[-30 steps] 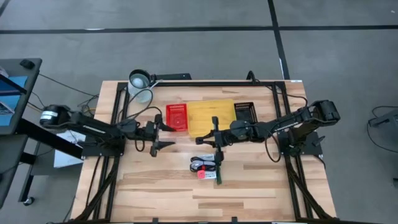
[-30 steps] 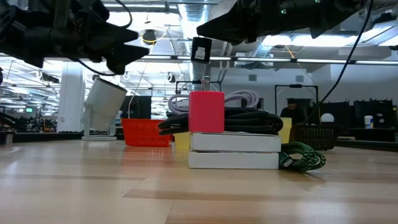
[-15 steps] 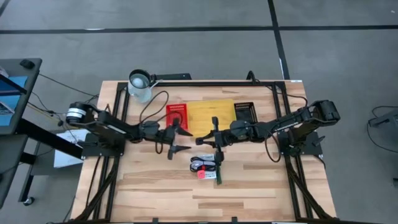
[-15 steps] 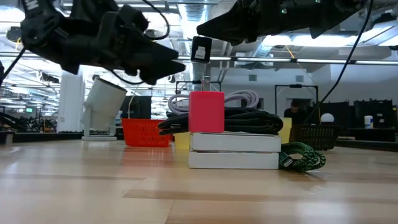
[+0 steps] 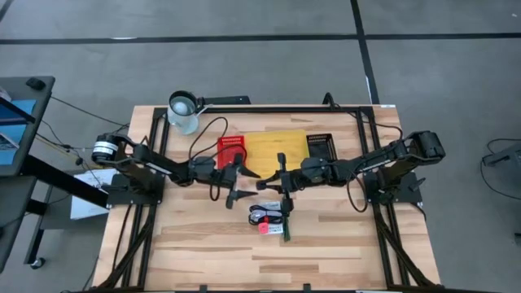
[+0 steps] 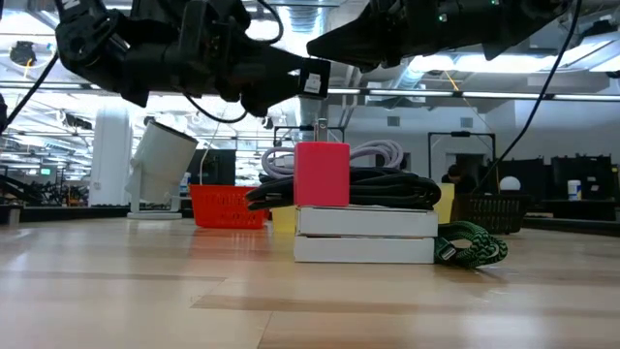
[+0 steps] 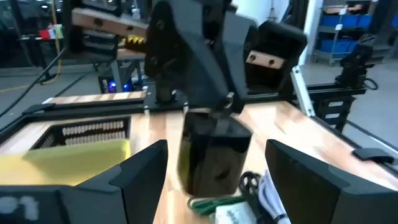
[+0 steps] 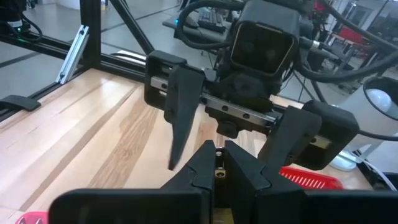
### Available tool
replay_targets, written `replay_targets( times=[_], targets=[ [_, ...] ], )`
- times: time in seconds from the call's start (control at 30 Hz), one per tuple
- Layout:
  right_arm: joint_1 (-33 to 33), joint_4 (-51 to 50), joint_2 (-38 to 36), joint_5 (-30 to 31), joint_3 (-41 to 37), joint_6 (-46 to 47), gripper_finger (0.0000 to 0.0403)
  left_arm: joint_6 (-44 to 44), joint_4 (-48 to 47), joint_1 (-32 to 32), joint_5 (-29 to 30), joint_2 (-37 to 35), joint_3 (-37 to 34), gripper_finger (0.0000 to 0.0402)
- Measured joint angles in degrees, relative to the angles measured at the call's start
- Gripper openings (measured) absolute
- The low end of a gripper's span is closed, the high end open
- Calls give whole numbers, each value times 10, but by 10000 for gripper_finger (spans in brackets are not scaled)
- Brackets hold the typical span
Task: Pick and place items into bin
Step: Put the black charger adapter into the red bin
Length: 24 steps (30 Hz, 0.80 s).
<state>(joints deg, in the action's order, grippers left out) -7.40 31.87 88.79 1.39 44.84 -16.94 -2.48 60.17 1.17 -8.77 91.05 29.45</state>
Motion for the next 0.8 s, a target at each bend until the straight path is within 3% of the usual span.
replay_targets(
  times=[0.8],
  targets=[
    [0, 34, 0, -1, 0, -2, 18, 0, -44, 0, 17, 1, 25, 261]
  ],
)
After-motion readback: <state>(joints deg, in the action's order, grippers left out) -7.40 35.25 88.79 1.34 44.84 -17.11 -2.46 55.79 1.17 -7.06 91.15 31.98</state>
